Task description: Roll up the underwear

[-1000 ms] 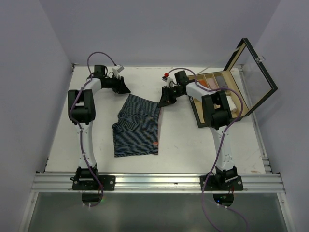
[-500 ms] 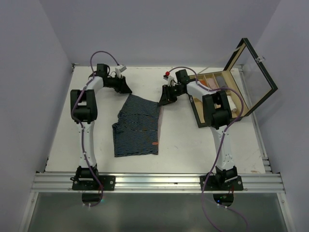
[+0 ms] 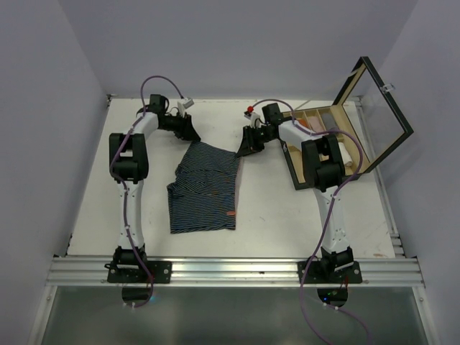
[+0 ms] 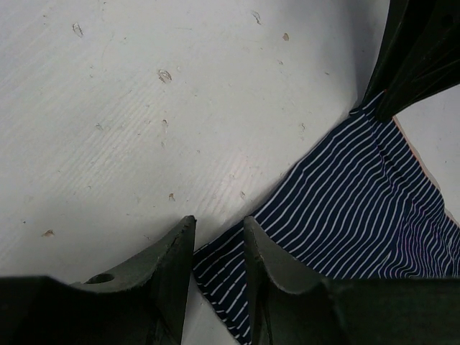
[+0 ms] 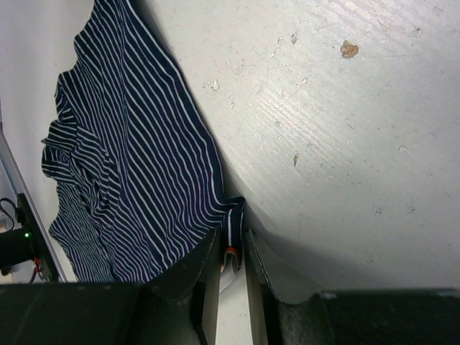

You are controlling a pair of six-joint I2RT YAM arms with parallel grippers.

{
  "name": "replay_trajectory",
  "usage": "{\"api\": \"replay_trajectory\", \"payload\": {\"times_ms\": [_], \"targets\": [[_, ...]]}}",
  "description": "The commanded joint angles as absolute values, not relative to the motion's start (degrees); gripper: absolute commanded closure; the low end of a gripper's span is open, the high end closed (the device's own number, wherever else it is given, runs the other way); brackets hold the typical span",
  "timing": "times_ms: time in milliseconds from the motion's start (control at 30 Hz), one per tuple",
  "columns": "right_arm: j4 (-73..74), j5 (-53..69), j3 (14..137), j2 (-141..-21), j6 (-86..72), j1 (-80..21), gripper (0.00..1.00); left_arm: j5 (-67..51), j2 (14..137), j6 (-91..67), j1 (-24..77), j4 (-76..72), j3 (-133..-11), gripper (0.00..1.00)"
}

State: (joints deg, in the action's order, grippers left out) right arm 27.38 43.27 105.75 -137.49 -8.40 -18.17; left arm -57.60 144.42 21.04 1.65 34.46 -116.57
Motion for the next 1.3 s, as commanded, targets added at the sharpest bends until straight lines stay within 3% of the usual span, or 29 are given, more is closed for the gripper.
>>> {"api": "replay_trajectory", "payload": {"times_ms": [0,300,500,667,1033,1267], "targets": [[29.8,40.9,105.7,-139.4,-7.0,-17.8,0.76,-52.9,146.5,25.4,1.8,41.4,-116.3,0.62],[30.7,42.1,106.4,-140.1,-6.4,-17.8,0.83,-52.4,146.6,31.5,0.9,47.3,-115.8,0.63],[31.1,42.8,107.5,-139.0,-4.5,-17.6,0.98,-52.2,145.6,29.4,0.3,44.0,-115.7,0.82],[35.1,44.5,109.9,-136.7,5.2,-17.3,1.0,-52.2,145.5,29.0,0.3,42.8,-118.7,0.99],[43.3,41.6,116.0,-132.0,22.3,-17.3,1.0,-55.8,137.6,27.2,0.3,34.1,-114.2,1.0],[46.6,39.7,129.5,-135.5,25.3,-16.7,1.0,-55.6,134.9,23.6,0.2,27.7,-116.9,1.0]]}}
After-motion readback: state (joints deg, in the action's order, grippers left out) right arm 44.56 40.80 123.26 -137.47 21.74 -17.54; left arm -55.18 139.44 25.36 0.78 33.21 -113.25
